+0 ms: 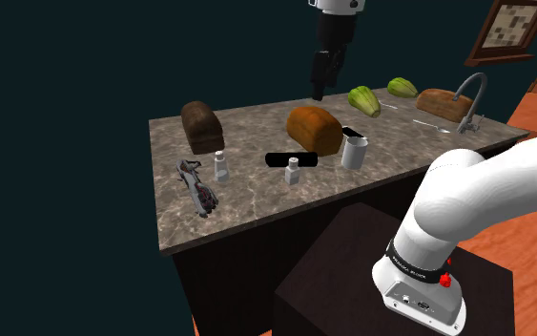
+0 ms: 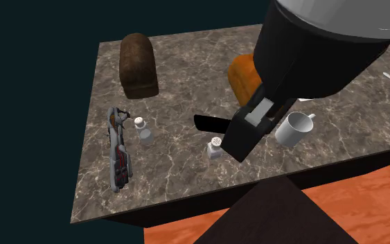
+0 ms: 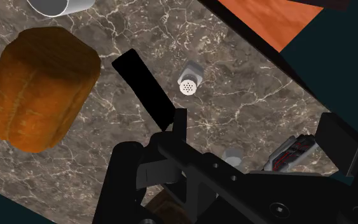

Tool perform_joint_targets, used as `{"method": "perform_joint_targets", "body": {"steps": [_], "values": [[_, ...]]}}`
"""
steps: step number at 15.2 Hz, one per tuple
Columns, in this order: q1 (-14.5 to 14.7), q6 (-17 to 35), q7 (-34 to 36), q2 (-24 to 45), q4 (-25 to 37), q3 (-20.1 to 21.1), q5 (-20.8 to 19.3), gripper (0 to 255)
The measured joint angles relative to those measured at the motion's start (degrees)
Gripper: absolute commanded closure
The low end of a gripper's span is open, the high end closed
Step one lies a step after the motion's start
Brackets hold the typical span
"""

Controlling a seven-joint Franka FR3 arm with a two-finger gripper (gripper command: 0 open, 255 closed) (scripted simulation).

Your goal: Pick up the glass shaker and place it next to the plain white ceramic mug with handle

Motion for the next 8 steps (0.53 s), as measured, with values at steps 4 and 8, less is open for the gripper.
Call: {"method": "perform_joint_targets", "body": {"steps": [4, 8], "values": [[0.29, 3.06, 0.21, 3.31, -0.14, 0.23, 0.66, 0], [0.56, 9.29, -0.17, 10.76, 0.43, 0.07, 1.46, 0]]}}
